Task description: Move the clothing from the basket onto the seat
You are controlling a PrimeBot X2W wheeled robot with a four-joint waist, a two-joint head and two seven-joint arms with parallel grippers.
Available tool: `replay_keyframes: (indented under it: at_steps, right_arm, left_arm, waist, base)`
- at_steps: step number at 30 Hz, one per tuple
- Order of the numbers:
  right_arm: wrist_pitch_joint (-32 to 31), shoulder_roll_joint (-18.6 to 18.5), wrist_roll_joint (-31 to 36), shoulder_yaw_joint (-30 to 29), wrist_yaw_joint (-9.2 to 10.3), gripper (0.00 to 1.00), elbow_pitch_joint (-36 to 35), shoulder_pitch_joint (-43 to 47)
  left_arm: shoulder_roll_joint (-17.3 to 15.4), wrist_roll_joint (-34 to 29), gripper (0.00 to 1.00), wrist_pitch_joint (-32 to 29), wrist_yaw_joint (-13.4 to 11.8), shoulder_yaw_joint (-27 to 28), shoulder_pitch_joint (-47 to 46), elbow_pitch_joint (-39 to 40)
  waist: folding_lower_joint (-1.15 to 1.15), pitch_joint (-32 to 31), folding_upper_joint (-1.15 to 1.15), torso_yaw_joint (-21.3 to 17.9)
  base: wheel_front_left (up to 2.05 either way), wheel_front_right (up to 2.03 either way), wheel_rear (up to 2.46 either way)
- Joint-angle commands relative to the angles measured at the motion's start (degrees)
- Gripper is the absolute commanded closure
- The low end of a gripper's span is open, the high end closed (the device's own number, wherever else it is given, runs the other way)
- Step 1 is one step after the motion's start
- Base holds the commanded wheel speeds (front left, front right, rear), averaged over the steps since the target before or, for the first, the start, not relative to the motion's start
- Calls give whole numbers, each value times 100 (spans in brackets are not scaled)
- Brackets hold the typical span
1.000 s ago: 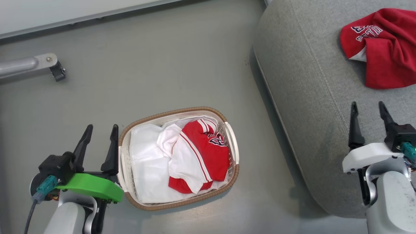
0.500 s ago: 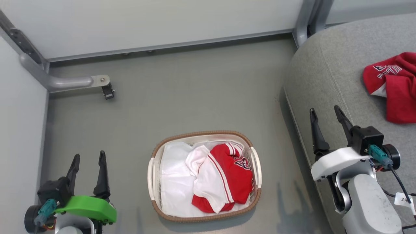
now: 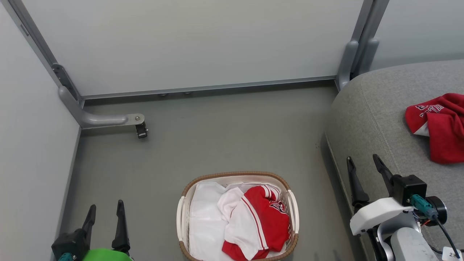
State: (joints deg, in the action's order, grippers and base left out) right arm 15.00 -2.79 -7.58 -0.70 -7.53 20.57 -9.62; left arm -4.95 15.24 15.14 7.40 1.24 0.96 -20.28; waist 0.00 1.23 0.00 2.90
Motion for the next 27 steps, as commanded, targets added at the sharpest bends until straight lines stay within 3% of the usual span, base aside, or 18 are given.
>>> replay_keyframes:
  at_steps: [1, 8, 20, 27]
  right_arm:
    - [27, -25, -1, 6, 8, 0, -30, 58]
    - [27, -27, 120, 162, 8, 0, -268, -467]
    - [25, -22, 77, 213, 8, 0, -1221, -1488]
    - [21, -19, 13, 124, 8, 0, -1726, -1909]
  left_arm:
    - [6, 4, 0, 0, 16, -25, 56, 30]
    - [-79, 271, 0, 0, 16, -474, -370, -50]
    - [-412, 1134, 0, 0, 16, -2265, -1940, -466]
    - [-579, 1551, 0, 1, 16, -2955, -2949, -685]
  waist:
    - [0, 32, 0, -30]
    - [0, 685, 0, -278]
    - [0, 2499, 0, -866]
    - [0, 3489, 0, -1227]
  base:
    - [0, 0, 0]
    - [0, 0, 0]
    - [0, 0, 0]
    - [0, 0, 0]
